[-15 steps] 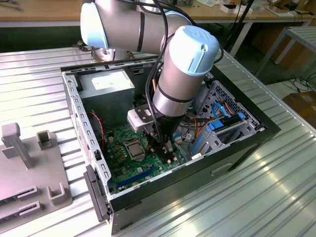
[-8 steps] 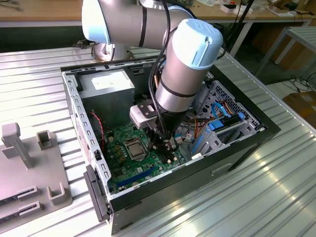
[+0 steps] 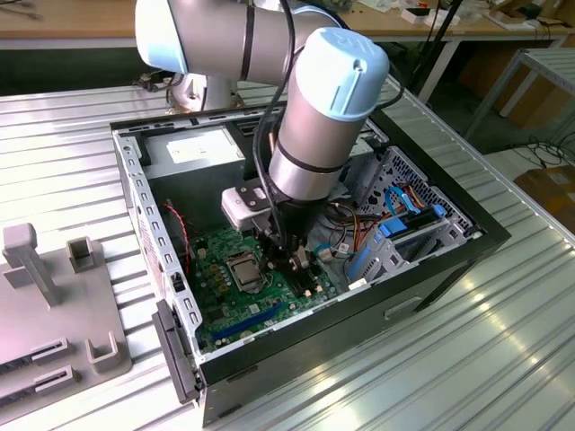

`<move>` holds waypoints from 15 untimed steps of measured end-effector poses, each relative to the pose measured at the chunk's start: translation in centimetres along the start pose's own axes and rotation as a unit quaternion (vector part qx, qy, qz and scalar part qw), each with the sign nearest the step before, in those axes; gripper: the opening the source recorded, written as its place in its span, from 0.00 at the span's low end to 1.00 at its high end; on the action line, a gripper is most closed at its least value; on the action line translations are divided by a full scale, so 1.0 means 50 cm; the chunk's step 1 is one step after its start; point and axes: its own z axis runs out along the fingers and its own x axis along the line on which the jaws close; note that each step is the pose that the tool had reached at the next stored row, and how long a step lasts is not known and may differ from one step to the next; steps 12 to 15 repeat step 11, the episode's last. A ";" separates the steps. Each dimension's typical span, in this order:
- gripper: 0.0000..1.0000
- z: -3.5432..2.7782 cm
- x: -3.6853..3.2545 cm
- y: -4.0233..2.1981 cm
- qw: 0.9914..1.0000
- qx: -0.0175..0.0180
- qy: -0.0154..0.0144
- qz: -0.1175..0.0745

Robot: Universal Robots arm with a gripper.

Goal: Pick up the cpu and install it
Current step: 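Install the first cpu locking lever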

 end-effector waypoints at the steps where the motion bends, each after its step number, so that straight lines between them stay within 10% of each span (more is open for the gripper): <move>1: 0.11 0.000 -0.002 0.004 1.000 0.000 0.000 0.000; 15: 0.11 0.001 -0.009 0.020 1.000 0.001 0.000 0.000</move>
